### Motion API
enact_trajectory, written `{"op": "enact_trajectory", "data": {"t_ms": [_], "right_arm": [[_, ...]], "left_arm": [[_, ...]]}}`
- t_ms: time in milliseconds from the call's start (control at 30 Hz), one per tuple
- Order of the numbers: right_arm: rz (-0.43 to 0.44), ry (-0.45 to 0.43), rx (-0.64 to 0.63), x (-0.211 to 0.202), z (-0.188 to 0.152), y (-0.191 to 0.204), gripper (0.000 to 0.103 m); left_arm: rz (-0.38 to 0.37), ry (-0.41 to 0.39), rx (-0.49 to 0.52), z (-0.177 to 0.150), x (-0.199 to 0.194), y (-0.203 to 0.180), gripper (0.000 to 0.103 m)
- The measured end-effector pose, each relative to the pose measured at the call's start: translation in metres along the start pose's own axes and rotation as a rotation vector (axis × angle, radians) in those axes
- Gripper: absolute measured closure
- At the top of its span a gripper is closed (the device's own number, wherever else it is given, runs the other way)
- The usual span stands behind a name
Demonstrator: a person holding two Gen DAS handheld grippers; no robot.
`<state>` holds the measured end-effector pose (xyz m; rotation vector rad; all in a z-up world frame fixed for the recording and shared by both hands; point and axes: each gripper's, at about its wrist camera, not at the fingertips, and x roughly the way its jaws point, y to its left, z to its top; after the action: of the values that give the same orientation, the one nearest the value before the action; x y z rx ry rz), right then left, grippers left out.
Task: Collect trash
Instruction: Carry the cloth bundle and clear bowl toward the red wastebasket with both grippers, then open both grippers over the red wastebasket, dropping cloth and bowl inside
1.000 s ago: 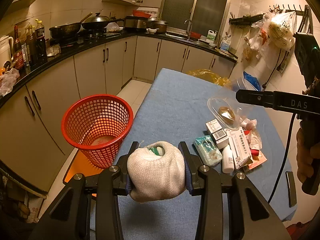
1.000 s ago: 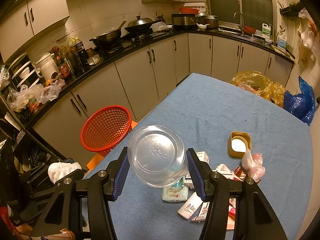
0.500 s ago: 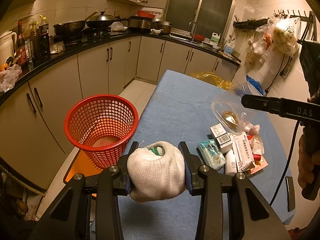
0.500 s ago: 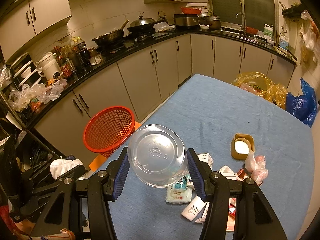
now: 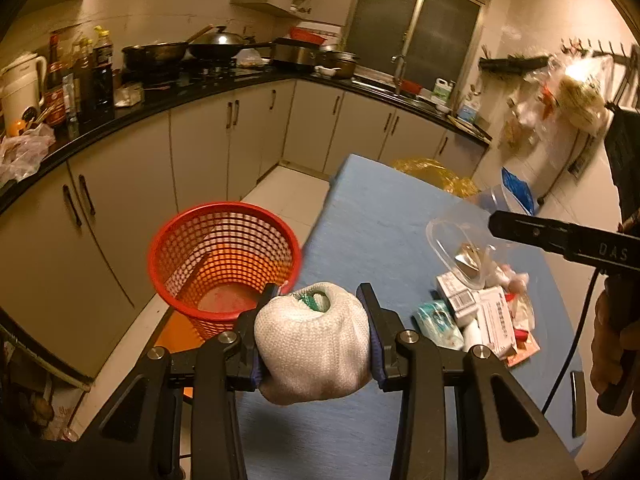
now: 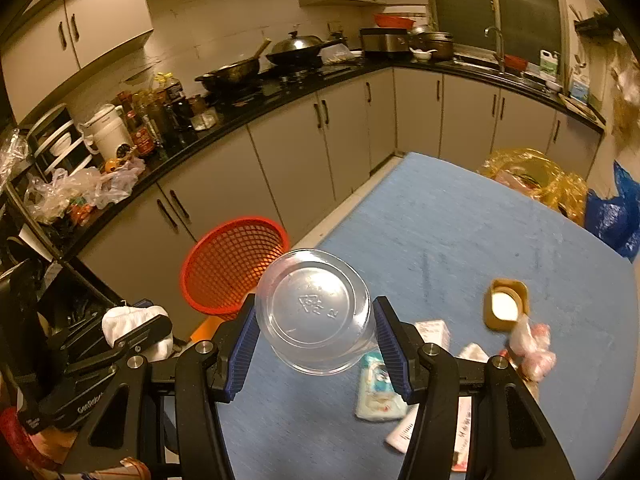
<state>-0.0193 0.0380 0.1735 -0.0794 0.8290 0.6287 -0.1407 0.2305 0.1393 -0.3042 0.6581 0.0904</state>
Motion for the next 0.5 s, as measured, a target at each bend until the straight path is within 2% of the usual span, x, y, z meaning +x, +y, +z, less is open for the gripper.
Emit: {"op": "enact_trajectory", "data": {"t_ms": [167,333,500], "right_arm": [[0.032,0.002,-0.001,0.015,0.012,0.014,0.043],[0.075,0.032,0.017,0.04,0.025,0.026,0.043],[0.102,0.072,0.011,0.08,0.041,0.043,0.042]], "left_arm": [[0.024,0.012,-0.052,0.008,0.005,0.032,0.065],[0.006,0.03,-0.137,0.022,0.017,0.071,0.065],[0.011,0.075,-0.163,0.038,0.048,0.095,0.065]]}}
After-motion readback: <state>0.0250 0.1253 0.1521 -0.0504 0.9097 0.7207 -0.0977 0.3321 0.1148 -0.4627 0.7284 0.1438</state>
